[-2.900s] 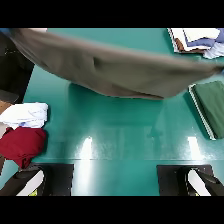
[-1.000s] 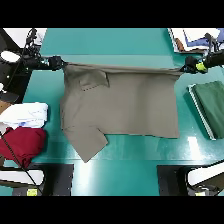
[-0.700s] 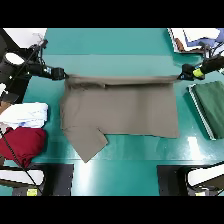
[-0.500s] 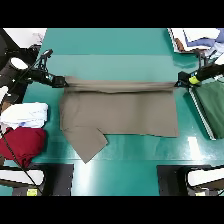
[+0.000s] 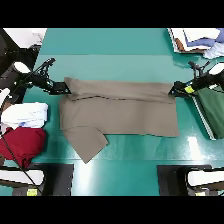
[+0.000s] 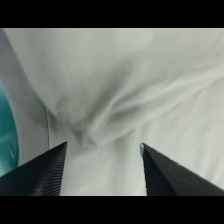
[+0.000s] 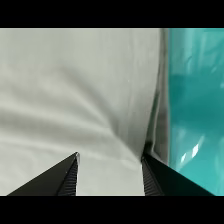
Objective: Fold the shirts.
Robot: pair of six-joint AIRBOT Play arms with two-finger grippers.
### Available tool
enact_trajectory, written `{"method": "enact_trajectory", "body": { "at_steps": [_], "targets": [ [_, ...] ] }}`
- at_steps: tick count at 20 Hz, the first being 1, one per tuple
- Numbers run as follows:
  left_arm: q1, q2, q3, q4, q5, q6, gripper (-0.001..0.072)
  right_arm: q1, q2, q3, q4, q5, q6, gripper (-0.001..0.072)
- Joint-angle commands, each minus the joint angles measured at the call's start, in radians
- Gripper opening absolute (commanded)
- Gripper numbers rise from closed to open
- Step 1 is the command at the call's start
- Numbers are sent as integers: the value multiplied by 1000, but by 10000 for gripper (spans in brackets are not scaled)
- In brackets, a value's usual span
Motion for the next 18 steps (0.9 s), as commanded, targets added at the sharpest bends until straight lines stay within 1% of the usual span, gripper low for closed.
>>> {"method": "enact_trajectory", "body": {
  "at_steps": [1,3,5,8,11,14,16,18],
  "targets": [
    [31,56,-9,79,-88,-89,540,-35,42,-9,34,120,-39,448],
    [57,160,-91,88,-124,-102,540,-74,120,-50,45,157,-40,448],
    [63,285,-225,89,-149,-127,540,-108,209,-116,44,163,-40,448],
    [63,465,-451,88,-207,-171,541,-150,325,-213,44,140,-60,448],
    [63,595,-639,71,-234,-216,541,-173,394,-270,44,121,-77,448],
    [63,646,-769,45,-213,-215,541,-178,418,-288,44,108,-77,448],
    [63,645,-820,-20,-181,-213,541,-178,418,-281,48,112,-77,448],
    [60,645,-863,-79,-120,-193,541,-178,418,-281,72,112,-77,448]
  ]
}}
